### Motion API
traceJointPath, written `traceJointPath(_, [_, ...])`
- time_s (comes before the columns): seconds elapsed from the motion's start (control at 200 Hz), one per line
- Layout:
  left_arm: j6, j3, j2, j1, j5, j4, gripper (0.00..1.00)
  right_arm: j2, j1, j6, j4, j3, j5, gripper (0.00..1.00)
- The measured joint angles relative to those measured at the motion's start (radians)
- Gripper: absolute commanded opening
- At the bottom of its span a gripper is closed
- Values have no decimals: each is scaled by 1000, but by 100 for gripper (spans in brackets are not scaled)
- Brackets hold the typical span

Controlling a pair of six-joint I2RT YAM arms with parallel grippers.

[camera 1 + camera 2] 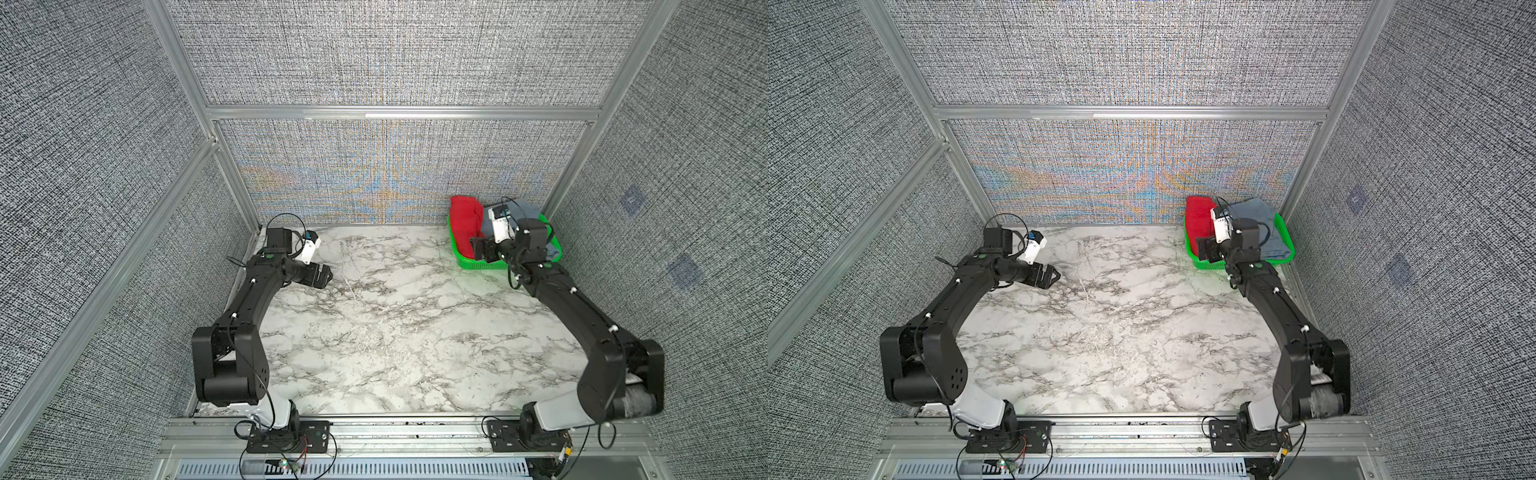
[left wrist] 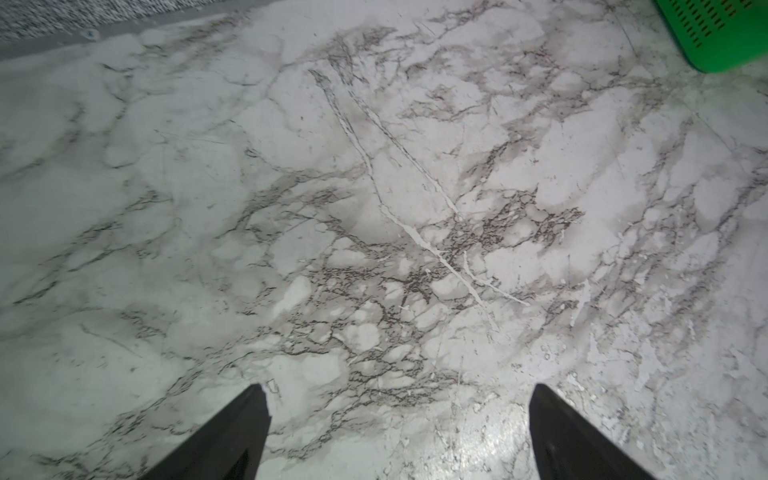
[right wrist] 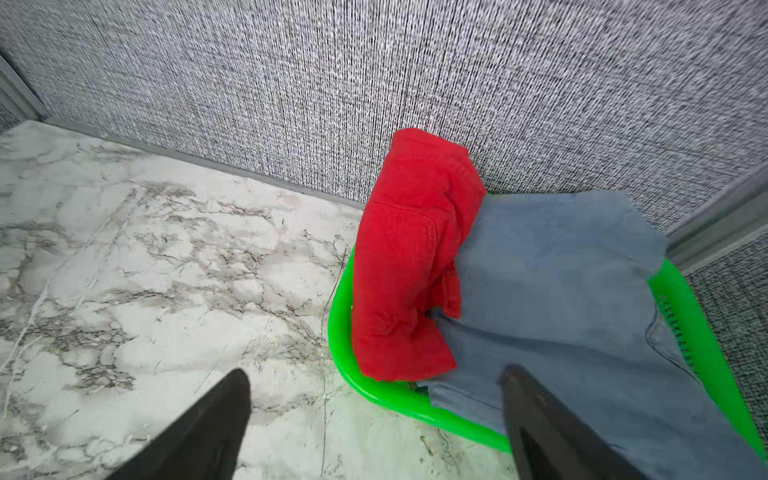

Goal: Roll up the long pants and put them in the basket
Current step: Place the long pant in the bin, then reset both arms

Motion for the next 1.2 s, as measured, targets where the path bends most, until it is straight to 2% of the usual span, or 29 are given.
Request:
traceJointPath(0.18, [-60, -204, -118, 5, -87, 173, 99, -166, -33, -7, 114, -203, -16, 99])
traceJointPath(0.36, [-92, -579, -340, 6, -81, 501, 99, -227, -45, 26, 177, -374, 11, 99])
traceJointPath(0.475, [-92, -735, -429, 6, -82, 709, 99, -237, -51, 42, 230, -417, 13, 99])
traceJointPath(0.6, [-100, -766, -413, 6, -109, 843, 99, -212, -51, 66, 381, -520, 13, 99])
traceJointPath(0.811, [-116, -805, -266, 7, -115, 1011, 99, -155, -53, 50, 592, -678, 84, 99])
traceJointPath(1.201, [-174, -875, -175, 7, -111, 1282, 99, -36, -57, 55, 839, -749, 81, 99])
